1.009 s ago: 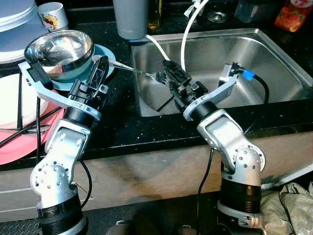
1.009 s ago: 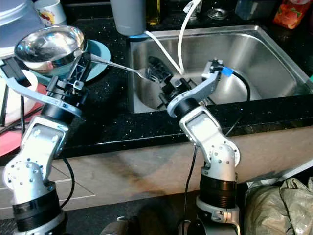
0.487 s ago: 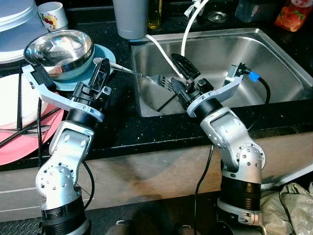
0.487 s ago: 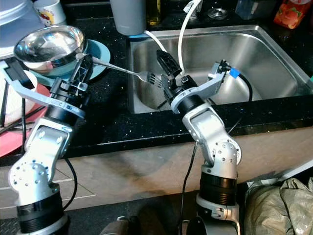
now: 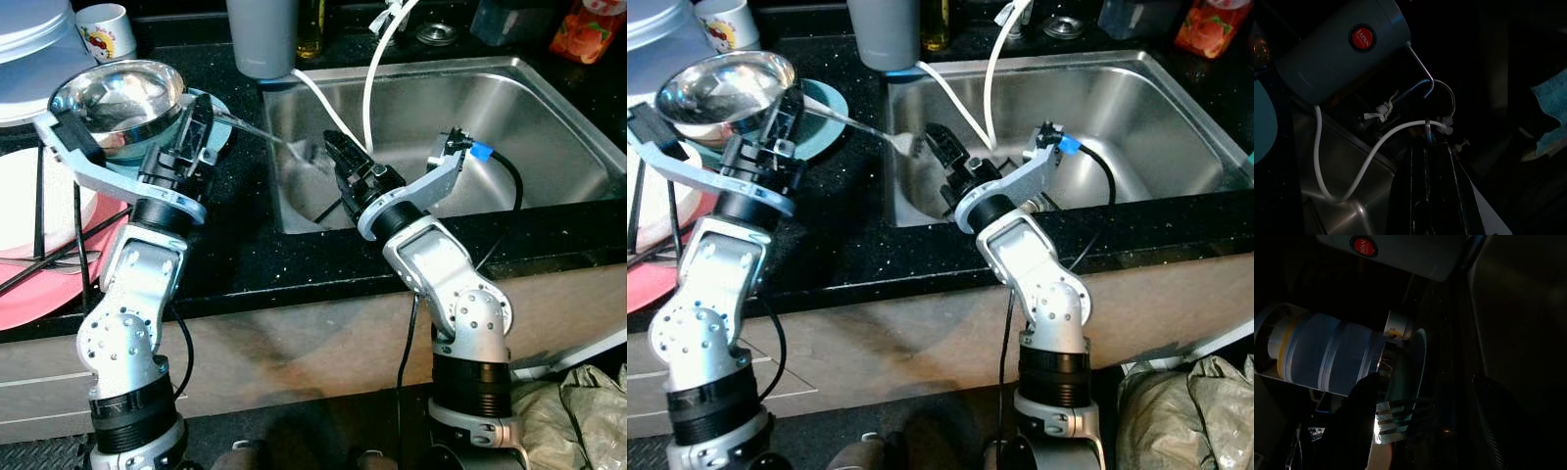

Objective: Kitchen organization

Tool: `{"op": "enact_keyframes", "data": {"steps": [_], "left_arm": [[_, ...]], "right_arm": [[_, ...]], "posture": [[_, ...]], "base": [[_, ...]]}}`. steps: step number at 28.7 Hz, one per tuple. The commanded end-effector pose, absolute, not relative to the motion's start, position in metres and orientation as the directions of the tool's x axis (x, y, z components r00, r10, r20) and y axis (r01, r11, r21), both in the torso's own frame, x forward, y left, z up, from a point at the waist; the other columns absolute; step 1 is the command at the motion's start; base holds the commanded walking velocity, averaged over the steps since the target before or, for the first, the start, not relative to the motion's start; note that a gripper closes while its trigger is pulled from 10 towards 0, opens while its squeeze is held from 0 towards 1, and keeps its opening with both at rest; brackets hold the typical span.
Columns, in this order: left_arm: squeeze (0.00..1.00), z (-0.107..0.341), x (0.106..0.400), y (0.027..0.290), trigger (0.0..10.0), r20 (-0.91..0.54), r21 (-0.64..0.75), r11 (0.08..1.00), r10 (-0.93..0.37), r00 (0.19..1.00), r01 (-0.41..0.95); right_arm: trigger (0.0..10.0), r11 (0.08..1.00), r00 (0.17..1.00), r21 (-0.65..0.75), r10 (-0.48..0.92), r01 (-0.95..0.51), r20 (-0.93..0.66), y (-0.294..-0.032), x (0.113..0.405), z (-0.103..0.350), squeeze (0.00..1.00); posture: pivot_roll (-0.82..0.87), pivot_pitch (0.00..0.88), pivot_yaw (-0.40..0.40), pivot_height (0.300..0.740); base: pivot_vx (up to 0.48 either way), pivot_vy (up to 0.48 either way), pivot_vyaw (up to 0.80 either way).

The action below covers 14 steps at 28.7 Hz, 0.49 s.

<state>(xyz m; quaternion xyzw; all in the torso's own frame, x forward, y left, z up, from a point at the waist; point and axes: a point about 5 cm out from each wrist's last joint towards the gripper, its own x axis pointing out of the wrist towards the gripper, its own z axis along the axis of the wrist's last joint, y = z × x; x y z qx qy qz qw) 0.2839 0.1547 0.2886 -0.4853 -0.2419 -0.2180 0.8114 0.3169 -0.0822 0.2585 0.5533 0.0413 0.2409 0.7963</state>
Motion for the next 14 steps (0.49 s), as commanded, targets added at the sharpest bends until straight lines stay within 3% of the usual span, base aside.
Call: {"op": "enact_keyframes", "data": {"steps": [1, 4, 7, 9, 14], "left_arm": [[0.0, 0.287, 0.285, 0.151, 0.0, 0.603, -0.684, 0.429, -0.124, 0.788, 0.59], [0.0, 0.286, 0.284, 0.148, 0.0, 0.601, -0.685, 0.423, -0.133, 0.788, 0.593], [0.0, 0.281, 0.284, 0.146, 0.0, 0.586, -0.7, 0.417, -0.128, 0.8, 0.58], [0.0, 0.278, 0.285, 0.145, 0.0, 0.579, -0.709, 0.413, -0.123, 0.806, 0.572], [0.0, 0.275, 0.286, 0.143, 0.0, 0.572, -0.718, 0.407, -0.118, 0.812, 0.565]], "right_arm": [[10.0, 0.206, 0.866, 0.918, 0.449, -0.34, 0.219, -0.07, 0.315, 0.263, 0.0], [10.0, 0.16, 0.869, 0.932, 0.437, -0.326, 0.229, -0.07, 0.315, 0.265, 0.0], [10.0, -0.022, 0.858, 0.953, 0.429, -0.302, 0.282, -0.067, 0.314, 0.272, 0.0], [10.0, -0.096, 0.849, 0.951, 0.43, -0.293, 0.305, -0.065, 0.313, 0.274, 0.0], [10.0, -0.147, 0.841, 0.948, 0.437, -0.283, 0.318, -0.063, 0.313, 0.275, 0.0]], "posture": [[0.02, 0.188, 0.019, 0.74], [0.02, 0.188, 0.019, 0.74], [0.02, 0.191, 0.023, 0.74], [0.02, 0.193, 0.022, 0.74], [0.02, 0.191, 0.02, 0.74]], "base": [[0.0, 0.0, 0.0], [0.0, 0.0, 0.0], [0.0, 0.0, 0.0], [0.0, 0.0, 0.0], [0.0, 0.0, 0.0]]}}
